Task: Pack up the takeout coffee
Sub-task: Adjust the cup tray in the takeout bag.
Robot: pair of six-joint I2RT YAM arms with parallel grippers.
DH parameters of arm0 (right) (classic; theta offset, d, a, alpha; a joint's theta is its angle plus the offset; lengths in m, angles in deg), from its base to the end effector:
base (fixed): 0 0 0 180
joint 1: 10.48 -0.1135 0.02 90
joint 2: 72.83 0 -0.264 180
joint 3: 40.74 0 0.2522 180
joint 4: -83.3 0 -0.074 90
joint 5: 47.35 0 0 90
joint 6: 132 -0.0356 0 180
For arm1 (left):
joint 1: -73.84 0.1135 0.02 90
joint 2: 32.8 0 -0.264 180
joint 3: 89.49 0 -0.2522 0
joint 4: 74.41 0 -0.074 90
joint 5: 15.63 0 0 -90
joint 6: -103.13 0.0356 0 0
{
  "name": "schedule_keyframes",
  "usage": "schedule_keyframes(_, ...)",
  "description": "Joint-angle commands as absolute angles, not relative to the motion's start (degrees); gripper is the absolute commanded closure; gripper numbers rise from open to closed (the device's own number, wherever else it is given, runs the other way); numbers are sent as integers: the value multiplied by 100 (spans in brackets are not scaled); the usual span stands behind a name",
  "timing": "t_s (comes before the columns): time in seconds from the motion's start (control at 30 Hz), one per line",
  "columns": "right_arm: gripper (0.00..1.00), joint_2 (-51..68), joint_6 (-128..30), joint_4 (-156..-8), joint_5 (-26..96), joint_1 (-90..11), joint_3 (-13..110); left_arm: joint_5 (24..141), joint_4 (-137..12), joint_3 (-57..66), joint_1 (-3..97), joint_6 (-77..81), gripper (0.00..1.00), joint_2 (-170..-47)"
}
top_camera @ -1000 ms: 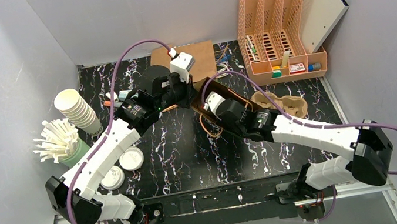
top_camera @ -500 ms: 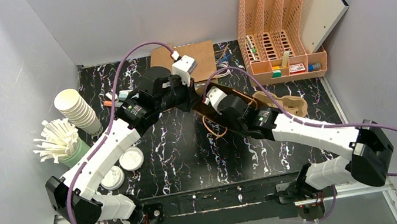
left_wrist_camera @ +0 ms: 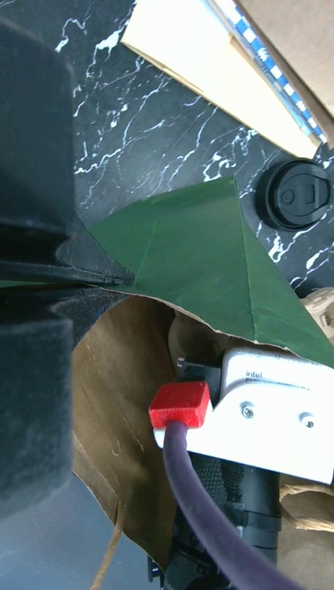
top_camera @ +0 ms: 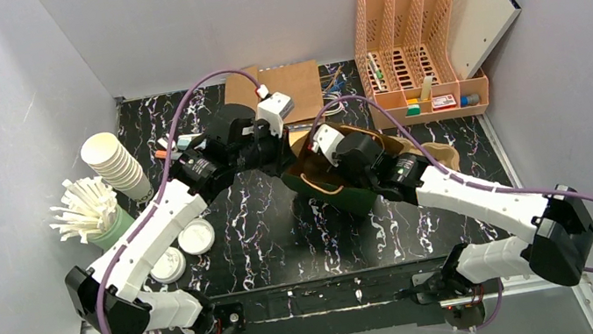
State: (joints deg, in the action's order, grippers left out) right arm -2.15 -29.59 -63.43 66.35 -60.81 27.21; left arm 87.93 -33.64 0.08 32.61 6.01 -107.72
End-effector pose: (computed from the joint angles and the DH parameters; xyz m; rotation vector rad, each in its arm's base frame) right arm 0.1839 0.1993 0.2880 -0.9134 1.9352 -0.0700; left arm 0.2145 -0.1991 0.3895 0.7596 1.9418 -0.7653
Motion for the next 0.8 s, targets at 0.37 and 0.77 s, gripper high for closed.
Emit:
schedule_keyframes(0.37,99,405,-2827,-5696,5808,-6057,2744,7777,-2542,-691,3228,-71,100,-11134)
schedule_keyframes(0.77,99,1214,-3089,-5119,5843,-6050,3183,7580,-2782,-926,3230,-223,100,-11495)
